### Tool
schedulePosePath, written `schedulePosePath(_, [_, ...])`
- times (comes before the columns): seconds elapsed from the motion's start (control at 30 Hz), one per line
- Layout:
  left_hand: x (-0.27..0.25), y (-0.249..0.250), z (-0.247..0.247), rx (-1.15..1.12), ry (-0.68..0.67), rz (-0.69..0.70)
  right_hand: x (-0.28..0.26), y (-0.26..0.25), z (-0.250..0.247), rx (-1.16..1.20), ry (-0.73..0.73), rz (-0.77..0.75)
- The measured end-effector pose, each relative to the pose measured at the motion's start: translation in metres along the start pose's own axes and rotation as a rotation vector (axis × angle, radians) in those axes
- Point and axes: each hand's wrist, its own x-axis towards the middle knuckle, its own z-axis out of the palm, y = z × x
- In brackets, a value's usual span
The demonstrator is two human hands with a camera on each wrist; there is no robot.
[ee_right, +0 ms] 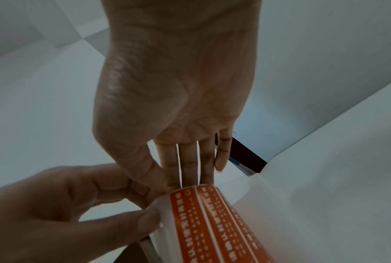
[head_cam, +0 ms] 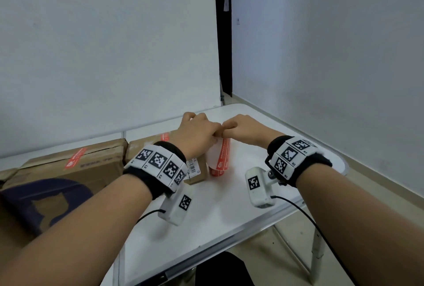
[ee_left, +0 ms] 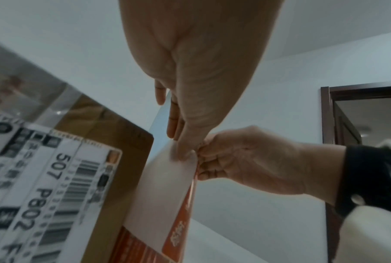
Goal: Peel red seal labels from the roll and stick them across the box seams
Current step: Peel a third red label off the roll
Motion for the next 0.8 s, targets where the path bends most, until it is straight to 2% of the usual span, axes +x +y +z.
schedulePosePath(0.27, [0.006, -0.006, -0.013, -0.054, 0.121, -0.026, 0.003, 0.001, -0.006, 0.143, 0.060, -0.003])
schedulePosePath(0.37, [0.005, -0.007, -0.013, -0.078, 0.171, -0.033, 0.005, 0.002, -0.002, 0.279, 0.089, 0.020])
schedulePosePath(0.5, [0.002, -0.007, -0.010, -0.150, 0.311, -0.101, 0.004, 0.005, 0.001, 0.505, 0.102, 0.095])
schedulePosePath(0.67, [-0.003, -0.001, 0.004, -0.334, 0.210, -0.160, 0.004, 0.005, 0.004, 0.646, 0.079, 0.194])
schedulePosePath(0.8, [-0.005, 0.006, 0.012, -0.320, 0.202, -0.192, 0.003, 0.003, 0.006, 0.667, 0.114, 0.224])
